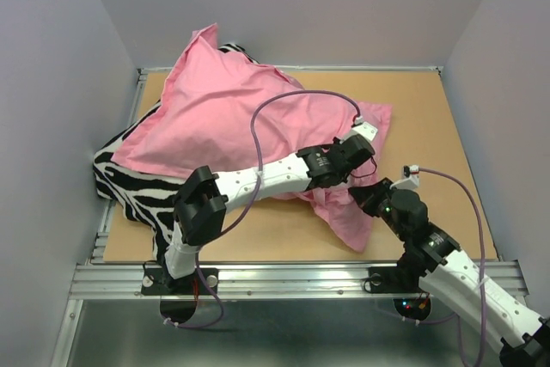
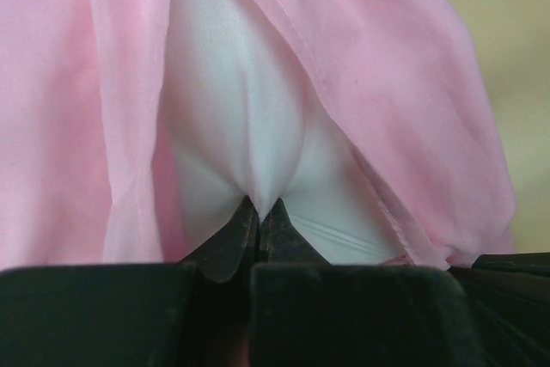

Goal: Remove the pillowcase from the pillow

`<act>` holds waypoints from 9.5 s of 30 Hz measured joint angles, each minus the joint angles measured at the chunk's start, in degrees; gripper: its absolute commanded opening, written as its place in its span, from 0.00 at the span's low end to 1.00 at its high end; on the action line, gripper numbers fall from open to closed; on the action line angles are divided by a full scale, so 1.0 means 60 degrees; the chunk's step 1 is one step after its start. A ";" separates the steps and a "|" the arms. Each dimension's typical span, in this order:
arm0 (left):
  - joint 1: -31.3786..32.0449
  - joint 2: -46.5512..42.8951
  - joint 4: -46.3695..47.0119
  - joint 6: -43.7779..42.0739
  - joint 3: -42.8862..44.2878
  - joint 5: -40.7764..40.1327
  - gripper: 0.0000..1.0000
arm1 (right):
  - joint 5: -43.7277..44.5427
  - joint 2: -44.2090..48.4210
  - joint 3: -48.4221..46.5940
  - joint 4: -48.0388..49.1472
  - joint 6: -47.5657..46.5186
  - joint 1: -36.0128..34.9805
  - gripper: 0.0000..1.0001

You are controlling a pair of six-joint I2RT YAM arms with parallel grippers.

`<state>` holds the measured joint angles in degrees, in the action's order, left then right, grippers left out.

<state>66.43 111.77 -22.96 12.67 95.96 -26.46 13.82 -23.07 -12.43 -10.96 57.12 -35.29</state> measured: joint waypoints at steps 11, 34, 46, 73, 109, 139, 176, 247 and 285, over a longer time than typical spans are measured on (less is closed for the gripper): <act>-0.1242 -0.0175 -0.1472 -0.0033 0.2208 0.0841 0.00 | 0.0127 0.0095 -0.1005 -0.0459 -0.0113 0.0000 0.04; -0.2189 -0.0106 -0.3512 -0.0280 0.5643 0.1413 0.00 | 0.0346 0.0346 -0.0736 -0.0561 0.0463 0.0000 0.01; -0.2204 -0.3311 -0.2091 0.0171 0.0656 0.2408 0.00 | 0.0863 -0.3832 -0.1891 0.0055 -0.0211 -0.0044 0.07; -0.2197 -0.6929 -0.0466 0.1144 -0.3810 0.2251 0.00 | -0.2546 -0.3271 -0.5031 -0.1060 -0.3381 -0.0055 0.74; -0.2200 -0.8841 -0.0976 0.0976 -0.3461 0.2102 0.00 | 0.1381 -0.6787 -0.8098 -0.2943 -0.3789 0.3191 0.19; -0.2361 -0.9111 -0.2412 0.0357 -0.2058 0.3304 0.00 | -0.4626 -1.1887 -1.0517 -0.1974 -0.3034 0.5078 0.20; -0.2459 -0.8058 0.2630 0.0481 -0.2535 0.2011 0.00 | -0.4758 -0.6397 -0.7803 -0.0867 -0.2969 0.5690 0.80; -0.3111 -0.7140 0.2131 0.0794 -0.0940 -0.0994 0.82 | -0.7235 -0.6863 -1.1497 -0.1009 -0.1552 0.5118 0.00; -0.5941 -0.5566 0.2878 0.1851 -0.1712 0.2630 0.00 | -0.5457 -0.9471 -1.9981 -0.5909 -0.2659 0.4929 0.01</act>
<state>30.79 78.37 -5.69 23.77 85.69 -10.68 -18.92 -79.90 -132.31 -46.41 41.17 -5.72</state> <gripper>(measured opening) 0.025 0.100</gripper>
